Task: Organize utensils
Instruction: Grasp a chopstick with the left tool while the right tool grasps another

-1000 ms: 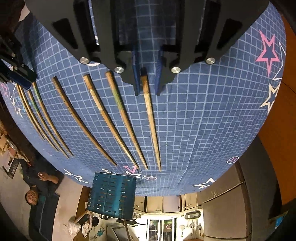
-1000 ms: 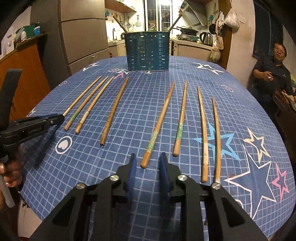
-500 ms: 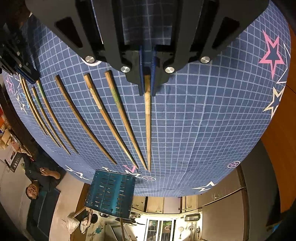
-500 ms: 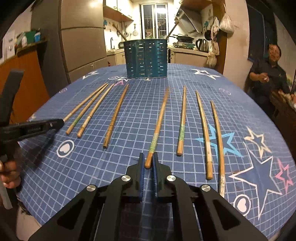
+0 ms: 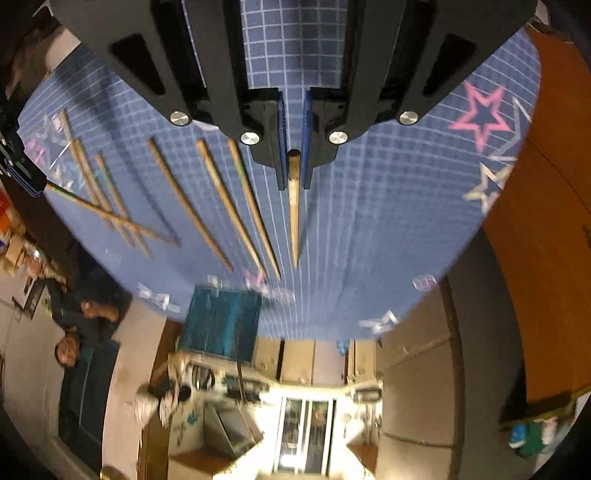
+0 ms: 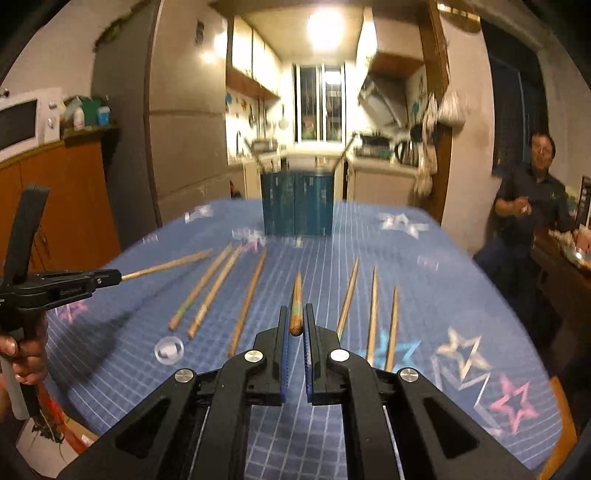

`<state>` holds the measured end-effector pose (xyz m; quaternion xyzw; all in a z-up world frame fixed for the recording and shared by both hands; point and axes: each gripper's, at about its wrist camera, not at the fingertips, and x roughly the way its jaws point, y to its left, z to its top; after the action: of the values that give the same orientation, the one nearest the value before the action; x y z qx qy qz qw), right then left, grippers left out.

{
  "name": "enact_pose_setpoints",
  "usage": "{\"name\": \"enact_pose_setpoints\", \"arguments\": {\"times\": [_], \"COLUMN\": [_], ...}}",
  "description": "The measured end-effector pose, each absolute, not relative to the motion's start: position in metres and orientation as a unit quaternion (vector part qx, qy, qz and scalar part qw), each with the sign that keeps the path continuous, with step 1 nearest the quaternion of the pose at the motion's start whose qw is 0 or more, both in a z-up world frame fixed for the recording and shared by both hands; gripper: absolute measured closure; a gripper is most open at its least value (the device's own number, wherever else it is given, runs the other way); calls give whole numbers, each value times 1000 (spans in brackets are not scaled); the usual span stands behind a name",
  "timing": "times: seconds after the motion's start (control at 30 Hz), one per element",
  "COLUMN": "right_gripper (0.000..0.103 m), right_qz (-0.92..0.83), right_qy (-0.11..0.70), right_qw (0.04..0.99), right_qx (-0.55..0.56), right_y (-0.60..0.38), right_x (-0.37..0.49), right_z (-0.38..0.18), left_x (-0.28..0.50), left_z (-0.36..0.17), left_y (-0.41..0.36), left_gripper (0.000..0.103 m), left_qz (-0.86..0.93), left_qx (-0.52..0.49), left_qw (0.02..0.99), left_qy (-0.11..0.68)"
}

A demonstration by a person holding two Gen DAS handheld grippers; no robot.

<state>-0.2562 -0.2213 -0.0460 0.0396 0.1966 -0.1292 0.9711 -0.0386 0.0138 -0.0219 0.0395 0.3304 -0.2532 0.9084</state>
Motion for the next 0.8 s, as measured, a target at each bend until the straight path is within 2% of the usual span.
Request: {"name": "enact_pose_setpoints", "arguments": {"times": [0.23, 0.5, 0.8], "right_gripper": [95, 95, 95], "right_qz": [-103, -52, -47], "right_qy": [141, 111, 100], "right_qw": [984, 992, 994], "right_qx": [34, 37, 7], "right_y": [-236, -255, -253], "right_x": [-254, -236, -224], "right_z": [3, 58, 86], "left_x": [-41, -33, -28], "left_z": [40, 91, 100], "left_y": [19, 11, -7], "left_gripper": [98, 98, 98], "left_qz": [-260, -291, -298], "left_qx": [28, 23, 42], "left_qw": [930, 929, 925], "left_qy": [260, 228, 232]}}
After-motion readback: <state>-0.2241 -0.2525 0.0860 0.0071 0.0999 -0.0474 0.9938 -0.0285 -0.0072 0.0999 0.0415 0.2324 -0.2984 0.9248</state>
